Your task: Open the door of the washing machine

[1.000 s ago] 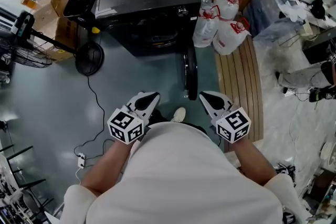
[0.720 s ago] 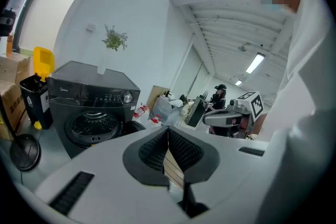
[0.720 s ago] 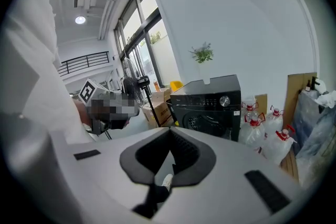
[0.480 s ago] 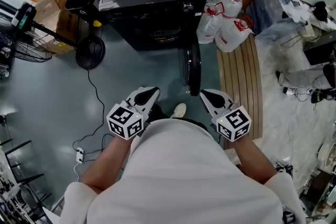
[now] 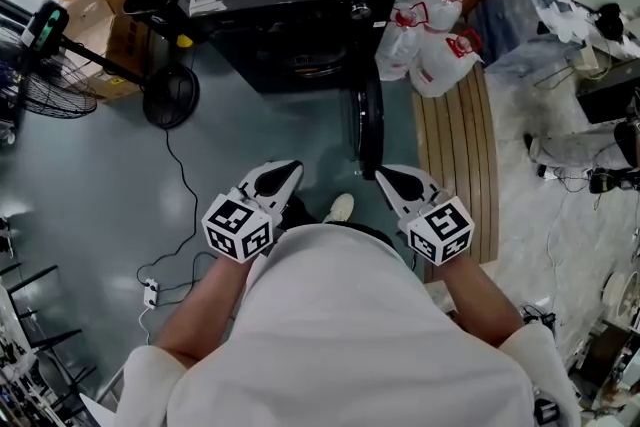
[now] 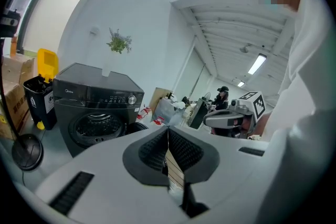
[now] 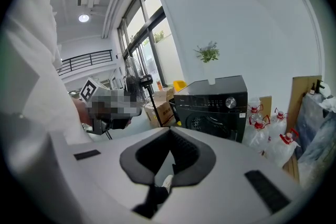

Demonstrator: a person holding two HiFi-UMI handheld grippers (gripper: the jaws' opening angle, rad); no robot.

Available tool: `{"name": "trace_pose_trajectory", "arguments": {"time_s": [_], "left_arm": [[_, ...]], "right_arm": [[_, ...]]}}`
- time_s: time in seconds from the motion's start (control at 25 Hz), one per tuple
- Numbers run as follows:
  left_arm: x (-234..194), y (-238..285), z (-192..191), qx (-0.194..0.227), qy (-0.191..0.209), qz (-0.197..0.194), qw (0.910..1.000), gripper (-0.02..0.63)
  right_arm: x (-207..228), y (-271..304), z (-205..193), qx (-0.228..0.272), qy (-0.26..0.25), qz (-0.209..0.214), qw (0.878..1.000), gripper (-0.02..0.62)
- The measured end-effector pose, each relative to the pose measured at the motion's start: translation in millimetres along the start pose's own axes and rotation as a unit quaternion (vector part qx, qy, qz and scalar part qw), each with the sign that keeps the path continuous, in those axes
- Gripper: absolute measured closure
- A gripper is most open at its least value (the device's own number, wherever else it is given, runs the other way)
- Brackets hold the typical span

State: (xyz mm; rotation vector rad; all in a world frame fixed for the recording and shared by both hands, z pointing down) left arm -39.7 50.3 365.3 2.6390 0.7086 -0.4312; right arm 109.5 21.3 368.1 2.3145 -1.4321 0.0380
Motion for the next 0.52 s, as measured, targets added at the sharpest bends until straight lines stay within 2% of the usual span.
{"name": "trace_pose_trajectory", "arguments": {"time_s": [0.52], "left_arm": [[-2.8,3.3,-3.2,-0.003,0.002,-0.001,1.0,0.589]], "right_arm": [[2.3,1.0,-5.6,-0.01,-0.006,-0.007,1.0,0.589]]}}
Point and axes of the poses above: the fingertips, and each gripper's own axes: y forward along the fingers, x to its right, z out of its top, the point moved 1 cm from there along -y, backward along the fingers, and after that the axes turned 6 degrees about x, right-handed, at the moved point
